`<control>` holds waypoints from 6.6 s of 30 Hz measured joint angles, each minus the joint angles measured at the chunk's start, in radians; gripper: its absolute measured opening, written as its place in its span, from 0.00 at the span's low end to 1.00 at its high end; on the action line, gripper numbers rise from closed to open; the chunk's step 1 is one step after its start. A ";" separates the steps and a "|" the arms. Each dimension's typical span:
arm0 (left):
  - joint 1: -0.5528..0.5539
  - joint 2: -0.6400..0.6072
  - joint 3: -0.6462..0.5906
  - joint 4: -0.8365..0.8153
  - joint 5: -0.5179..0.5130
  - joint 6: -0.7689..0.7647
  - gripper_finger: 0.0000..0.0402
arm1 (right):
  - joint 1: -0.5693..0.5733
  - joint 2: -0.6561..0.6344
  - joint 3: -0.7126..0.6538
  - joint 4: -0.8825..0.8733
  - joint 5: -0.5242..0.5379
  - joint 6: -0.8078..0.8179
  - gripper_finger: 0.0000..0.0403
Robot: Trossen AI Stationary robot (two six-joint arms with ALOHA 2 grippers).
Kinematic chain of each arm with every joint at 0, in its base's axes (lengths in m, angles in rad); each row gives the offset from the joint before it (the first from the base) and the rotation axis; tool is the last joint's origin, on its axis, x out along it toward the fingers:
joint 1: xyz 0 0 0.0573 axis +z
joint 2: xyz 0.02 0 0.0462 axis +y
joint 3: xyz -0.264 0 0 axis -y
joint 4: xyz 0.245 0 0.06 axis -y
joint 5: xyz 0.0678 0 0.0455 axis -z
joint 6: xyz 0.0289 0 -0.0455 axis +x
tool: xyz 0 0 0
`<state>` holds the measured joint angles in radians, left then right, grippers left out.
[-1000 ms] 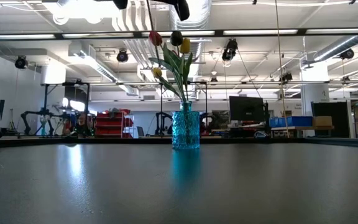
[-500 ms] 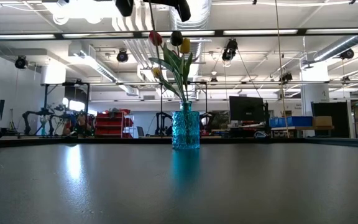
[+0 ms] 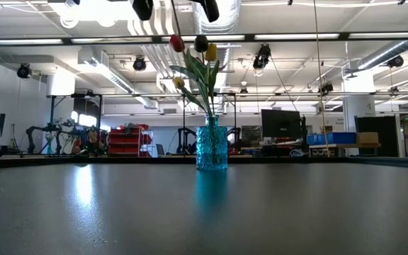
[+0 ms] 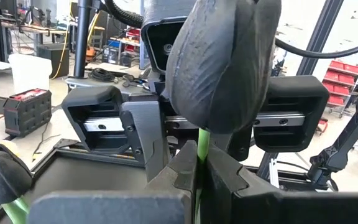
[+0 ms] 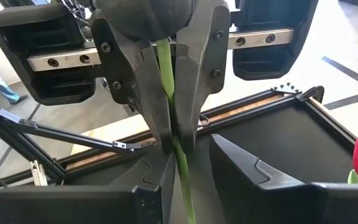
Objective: Sort flowers into vase by color
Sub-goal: Put the black tulip flower into the blue vase, then return to Home Position
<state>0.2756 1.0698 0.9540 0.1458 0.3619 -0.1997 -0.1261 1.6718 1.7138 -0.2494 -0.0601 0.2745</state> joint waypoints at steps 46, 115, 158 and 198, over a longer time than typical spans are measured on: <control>0.015 -0.090 -0.001 -0.038 -0.013 -0.001 0.25 | -0.066 -0.266 -0.231 0.120 0.277 -0.223 0.02; 0.029 -0.124 -0.001 -0.098 -0.038 -0.072 0.22 | -0.040 -0.213 -0.715 0.574 0.297 -0.219 0.09; 0.069 -0.223 -0.395 0.201 -0.050 0.031 0.00 | -0.055 -0.659 -0.846 0.116 0.086 -0.203 0.02; 0.332 -0.827 -0.944 0.075 0.012 0.015 0.00 | -0.143 -1.606 -1.542 0.000 0.177 -0.029 0.02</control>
<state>0.6075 0.2425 0.0105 0.2206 0.3737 -0.1848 -0.2691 0.0654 0.1722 -0.2497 0.1168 0.2457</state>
